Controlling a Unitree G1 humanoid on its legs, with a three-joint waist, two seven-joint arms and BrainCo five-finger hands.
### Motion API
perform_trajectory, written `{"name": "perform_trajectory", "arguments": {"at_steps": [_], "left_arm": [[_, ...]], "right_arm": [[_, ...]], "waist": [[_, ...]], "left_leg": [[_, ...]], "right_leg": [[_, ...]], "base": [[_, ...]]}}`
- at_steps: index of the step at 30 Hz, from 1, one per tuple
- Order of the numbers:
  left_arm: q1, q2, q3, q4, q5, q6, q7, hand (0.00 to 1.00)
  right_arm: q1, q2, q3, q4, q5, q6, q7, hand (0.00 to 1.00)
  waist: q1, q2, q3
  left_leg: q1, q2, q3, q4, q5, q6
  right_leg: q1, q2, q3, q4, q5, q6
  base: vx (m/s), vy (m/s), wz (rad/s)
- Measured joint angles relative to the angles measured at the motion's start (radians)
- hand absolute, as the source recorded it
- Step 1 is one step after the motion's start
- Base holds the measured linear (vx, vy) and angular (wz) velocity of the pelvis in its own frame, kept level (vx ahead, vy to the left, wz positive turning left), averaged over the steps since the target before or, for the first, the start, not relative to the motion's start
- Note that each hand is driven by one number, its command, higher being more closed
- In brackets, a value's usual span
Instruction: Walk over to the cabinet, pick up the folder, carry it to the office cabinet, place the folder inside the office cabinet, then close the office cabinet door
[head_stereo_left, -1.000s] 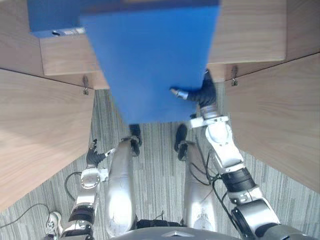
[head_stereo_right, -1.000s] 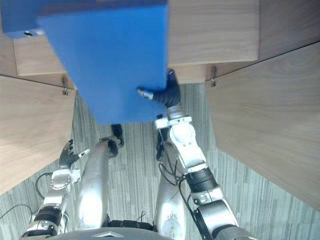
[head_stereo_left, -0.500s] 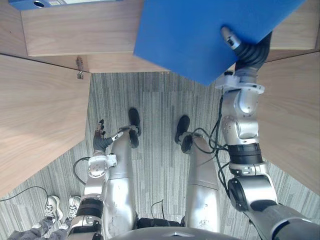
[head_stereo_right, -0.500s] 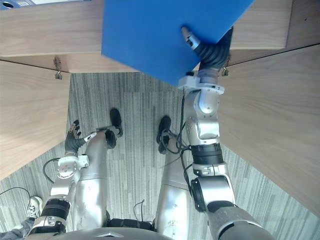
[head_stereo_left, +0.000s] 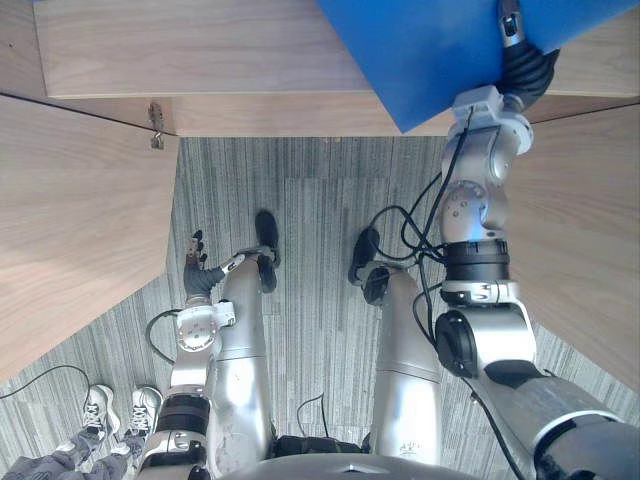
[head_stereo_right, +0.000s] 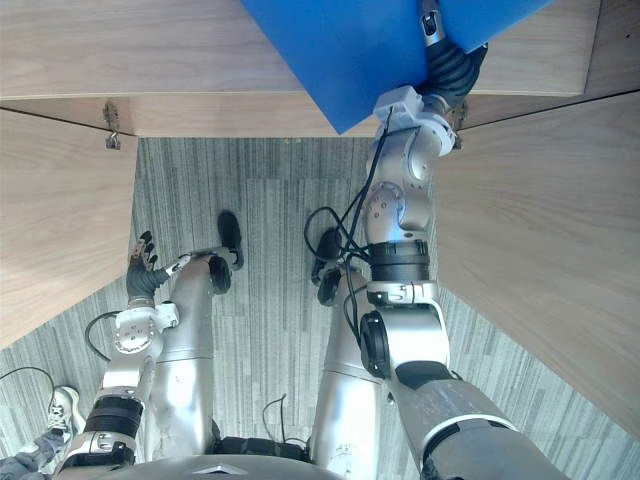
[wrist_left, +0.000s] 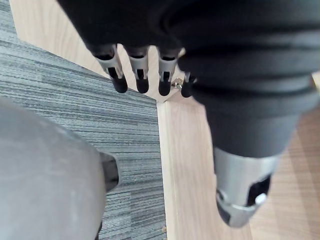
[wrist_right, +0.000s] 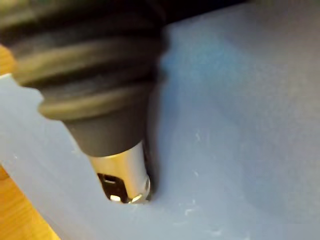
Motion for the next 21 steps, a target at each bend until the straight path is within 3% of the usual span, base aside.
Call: {"name": "perform_trajectory", "arguments": {"at_steps": [10,11,15,21], "left_arm": [[-0.026,-0.025,-0.025,0.020,0.000,0.023,0.045,0.00],[-0.026,-0.030,-0.027,0.026,0.000,0.029,0.047,0.00],[-0.027,-0.042,-0.042,0.045,-0.001,0.031,0.053,0.00],[-0.027,-0.062,-0.047,0.065,-0.001,0.039,0.069,0.00]], "right_arm": [[-0.161,0.004,-0.077,0.145,0.136,0.008,-0.044,1.00],[-0.168,0.004,-0.086,0.161,0.161,0.005,-0.049,0.00],[-0.185,0.004,-0.093,0.183,0.227,-0.011,-0.088,0.00],[-0.186,0.005,-0.104,0.195,0.241,-0.011,-0.108,0.00]], "waist": [[0.005,0.003,-0.016],[0.007,0.004,-0.027],[0.009,0.003,-0.045],[0.012,0.003,-0.045]], "left_leg": [[0.003,-0.007,-0.014,-0.066,0.044,-0.008],[0.003,-0.009,-0.017,-0.081,0.053,-0.012],[0.014,-0.016,-0.027,-0.132,0.085,-0.020],[0.055,-0.025,-0.033,-0.208,0.132,-0.032]], "right_leg": [[0.006,0.001,-0.027,-0.047,0.020,-0.017],[0.006,0.001,-0.032,-0.056,0.023,-0.019],[0.013,-0.001,-0.048,-0.080,0.032,-0.030],[0.043,-0.004,-0.071,-0.118,0.045,-0.045]], "base": [[-0.01,-0.032,0.04],[-0.01,-0.027,0.09],[-0.01,-0.036,0.11],[-0.01,-0.040,0.11]]}}
